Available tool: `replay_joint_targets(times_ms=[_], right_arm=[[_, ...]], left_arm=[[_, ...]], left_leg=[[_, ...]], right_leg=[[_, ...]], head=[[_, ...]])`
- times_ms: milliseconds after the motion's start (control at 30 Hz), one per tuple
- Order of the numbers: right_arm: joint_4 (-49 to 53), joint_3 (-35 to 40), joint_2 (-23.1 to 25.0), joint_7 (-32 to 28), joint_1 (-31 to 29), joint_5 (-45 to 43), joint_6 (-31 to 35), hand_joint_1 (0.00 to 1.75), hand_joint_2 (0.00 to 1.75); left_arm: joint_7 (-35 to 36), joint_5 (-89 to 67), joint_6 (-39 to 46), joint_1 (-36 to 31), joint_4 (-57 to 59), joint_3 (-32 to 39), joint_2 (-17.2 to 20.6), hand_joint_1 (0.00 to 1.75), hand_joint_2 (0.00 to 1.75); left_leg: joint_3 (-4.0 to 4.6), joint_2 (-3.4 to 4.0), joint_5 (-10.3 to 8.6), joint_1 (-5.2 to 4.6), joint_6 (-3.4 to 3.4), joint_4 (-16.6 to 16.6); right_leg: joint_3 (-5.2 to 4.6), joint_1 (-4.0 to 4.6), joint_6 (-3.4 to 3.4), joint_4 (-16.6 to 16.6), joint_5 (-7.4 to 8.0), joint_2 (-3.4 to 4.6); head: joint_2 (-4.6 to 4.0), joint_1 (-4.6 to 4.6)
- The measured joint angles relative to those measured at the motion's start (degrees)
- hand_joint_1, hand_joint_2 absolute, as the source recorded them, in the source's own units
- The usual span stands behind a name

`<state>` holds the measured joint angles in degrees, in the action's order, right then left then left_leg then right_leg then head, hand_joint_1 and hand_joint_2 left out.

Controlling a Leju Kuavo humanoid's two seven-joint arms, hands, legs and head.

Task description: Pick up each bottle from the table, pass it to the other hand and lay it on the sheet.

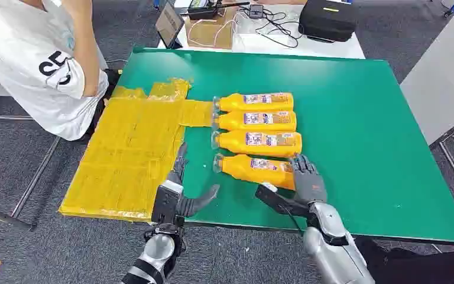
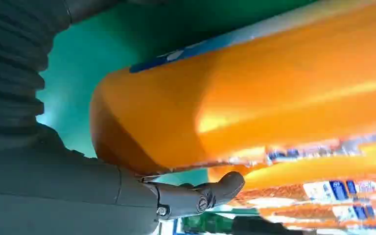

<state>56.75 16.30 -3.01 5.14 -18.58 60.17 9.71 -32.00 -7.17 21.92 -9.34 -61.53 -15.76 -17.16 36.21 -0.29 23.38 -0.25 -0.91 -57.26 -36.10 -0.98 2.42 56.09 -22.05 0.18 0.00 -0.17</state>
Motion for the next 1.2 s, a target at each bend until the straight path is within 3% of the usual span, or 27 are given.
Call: replay_joint_targets(times_ms=[33,133,367,733,967,1200], right_arm=[[-0.77,0.46,-0.27,0.09,-0.85,0.13,-0.83,1.64,1.75],[-2.82,1.53,-0.88,0.09,-2.8,0.2,-2.11,1.71,1.75],[-5.95,2.82,-1.71,-0.77,-5.76,-2.17,-3.79,1.75,1.75],[-6.74,1.43,-2.56,-6.52,-6.45,-13.65,-3.54,1.75,1.75],[-1.27,-2.16,1.55,-14.21,-0.66,-27.04,1.57,1.75,1.75],[5.66,-3.73,6.45,-18.1,4.18,-34.54,3.45,1.75,1.75]], left_arm=[[0.11,0.0,-0.2,0.0,0.0,0.02,0.0,0.0,1.75],[0.2,0.07,-0.53,0.0,0.02,0.04,0.0,0.0,1.75],[0.13,0.15,-0.96,0.01,0.02,0.33,0.0,0.0,1.75],[-0.26,-0.98,1.02,-0.15,0.04,0.92,0.24,0.0,1.75],[0.59,-3.08,1.29,-0.49,-0.15,3.21,1.62,0.0,1.75],[2.41,-2.62,-3.24,-0.94,-0.88,4.52,2.78,0.0,1.75]], left_leg=[[-0.08,0.05,0.01,0.0,0.0,0.0],[-0.26,0.03,0.02,0.0,-0.01,0.0],[-0.54,0.01,0.03,0.0,0.01,0.0],[-0.55,0.03,0.05,0.0,0.0,0.01],[-0.44,-0.05,0.03,0.08,0.03,0.01],[-0.21,-0.04,0.04,0.16,0.04,0.01]], right_leg=[[0.06,0.0,0.0,-0.01,0.0,0.01],[0.25,0.01,-0.01,-0.02,-0.02,0.0],[0.53,0.01,-0.01,-0.03,-0.01,0.0],[0.55,0.01,-0.01,-0.02,-0.01,0.0],[0.46,0.1,-0.05,0.02,-0.04,-0.01],[0.25,0.16,-0.07,0.02,-0.06,-0.01]], head=[[0.0,0.0],[0.0,0.0],[0.0,0.02],[0.02,0.0],[0.02,0.0],[0.0,0.0]])
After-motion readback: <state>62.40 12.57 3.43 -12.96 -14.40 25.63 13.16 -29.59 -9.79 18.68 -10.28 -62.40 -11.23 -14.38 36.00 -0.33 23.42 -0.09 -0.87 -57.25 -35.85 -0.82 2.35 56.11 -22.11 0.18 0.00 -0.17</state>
